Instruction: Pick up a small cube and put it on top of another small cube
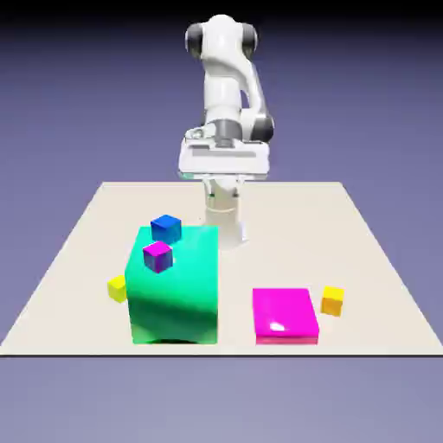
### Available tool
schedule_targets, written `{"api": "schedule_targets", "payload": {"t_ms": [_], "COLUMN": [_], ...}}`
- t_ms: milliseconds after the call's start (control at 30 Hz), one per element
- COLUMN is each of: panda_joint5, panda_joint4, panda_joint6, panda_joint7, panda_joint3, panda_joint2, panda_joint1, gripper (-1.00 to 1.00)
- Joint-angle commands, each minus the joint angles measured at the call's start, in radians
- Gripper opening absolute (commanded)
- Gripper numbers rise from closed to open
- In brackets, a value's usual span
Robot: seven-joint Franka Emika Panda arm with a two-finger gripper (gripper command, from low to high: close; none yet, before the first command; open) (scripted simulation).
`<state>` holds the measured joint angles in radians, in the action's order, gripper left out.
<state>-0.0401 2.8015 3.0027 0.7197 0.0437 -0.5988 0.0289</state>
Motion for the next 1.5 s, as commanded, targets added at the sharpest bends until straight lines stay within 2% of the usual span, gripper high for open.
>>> {"api": "schedule_targets", "payload": {"t_ms": [0, 1467], "panda_joint5": [-0.033, -1.494], "panda_joint4": [-0.007, -0.319], "panda_joint6": [-0.028, -1.279], "panda_joint7": [-0.018, -0.794], "panda_joint3": [0.036, 1.631], "panda_joint2": [-0.024, -1.076], "panda_joint1": [0.014, 0.631], "gripper": [0.0, 0.0]}}
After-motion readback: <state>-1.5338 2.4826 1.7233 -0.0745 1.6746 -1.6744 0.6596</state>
